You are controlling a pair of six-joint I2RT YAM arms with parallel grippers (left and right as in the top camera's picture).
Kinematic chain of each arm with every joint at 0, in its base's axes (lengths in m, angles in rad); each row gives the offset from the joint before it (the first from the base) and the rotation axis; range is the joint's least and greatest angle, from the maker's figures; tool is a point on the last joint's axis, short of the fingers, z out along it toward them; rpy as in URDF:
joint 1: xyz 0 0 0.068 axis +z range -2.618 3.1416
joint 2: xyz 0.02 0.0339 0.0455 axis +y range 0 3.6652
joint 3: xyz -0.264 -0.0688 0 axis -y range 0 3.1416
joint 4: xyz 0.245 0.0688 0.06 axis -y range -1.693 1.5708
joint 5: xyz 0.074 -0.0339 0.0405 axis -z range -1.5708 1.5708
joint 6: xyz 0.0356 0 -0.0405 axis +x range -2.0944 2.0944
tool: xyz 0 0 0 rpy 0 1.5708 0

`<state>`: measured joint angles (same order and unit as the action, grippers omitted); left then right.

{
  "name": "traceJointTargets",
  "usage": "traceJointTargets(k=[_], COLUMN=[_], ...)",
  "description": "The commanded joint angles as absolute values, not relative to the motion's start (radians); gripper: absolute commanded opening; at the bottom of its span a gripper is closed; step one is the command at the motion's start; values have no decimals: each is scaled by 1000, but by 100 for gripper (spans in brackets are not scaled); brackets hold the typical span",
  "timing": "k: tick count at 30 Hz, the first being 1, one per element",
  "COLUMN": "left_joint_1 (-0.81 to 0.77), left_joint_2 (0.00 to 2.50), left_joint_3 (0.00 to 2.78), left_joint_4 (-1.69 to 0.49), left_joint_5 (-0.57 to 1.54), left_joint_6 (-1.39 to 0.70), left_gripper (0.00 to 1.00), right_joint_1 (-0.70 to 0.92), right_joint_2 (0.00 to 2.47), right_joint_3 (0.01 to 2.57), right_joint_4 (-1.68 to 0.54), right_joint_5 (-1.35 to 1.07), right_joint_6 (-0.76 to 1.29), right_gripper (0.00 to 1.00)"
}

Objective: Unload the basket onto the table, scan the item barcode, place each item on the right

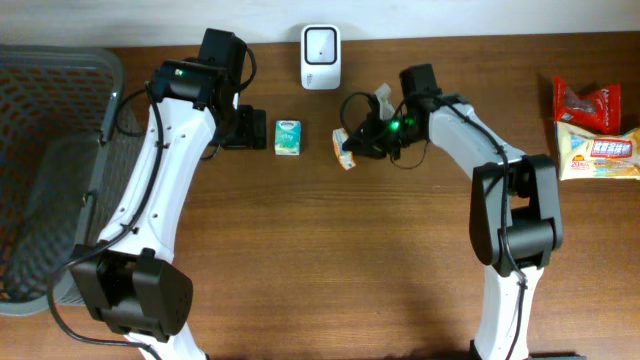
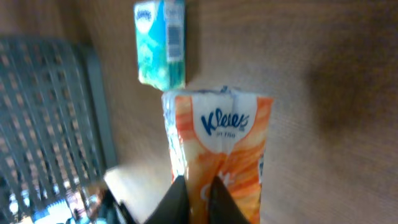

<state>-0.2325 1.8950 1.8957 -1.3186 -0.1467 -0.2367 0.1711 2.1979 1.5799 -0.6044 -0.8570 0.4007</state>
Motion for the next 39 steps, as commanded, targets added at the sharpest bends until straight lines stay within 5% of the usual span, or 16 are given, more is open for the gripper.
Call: traceJointTargets(k=[1,4,8,13,25,28,33,39], left_joint_1=[-226,-226,-226,-226,-226,-226,-226,-226], left_joint_2=[1896,1896,1896,1896,1896,1896,1896,1896], left_joint_3=[1896,1896,1896,1896,1896,1896,1896,1896], left_joint_4=[-1317,-1317,-1317,-1317,-1317,-1317,-1317,-1317], left_joint_5=[-146,-146,-146,-146,-146,-146,-146,-146], left_joint_6=[-250,-250,-250,-250,-250,-250,-250,-250], left_gripper=[99,99,99,99,99,99,99,99], right_joint_1=[141,77,5,-5,170,177,192,192], right_joint_2=[2169,2169,2166,2152,2154,2172,2200,2200], right_joint_3=[1498,1446,1450,1506,1516,1512,1512,1512], right_joint_4=[-567,-595,-714,-774,-662,-664,-649,-646], right_joint_5=[-886,-760,-651,-836,-557,-550,-549,-606], right_joint_6=[500,497,387,183,253,271,271,271], right_gripper=[13,15,41,55,53,40,38,48])
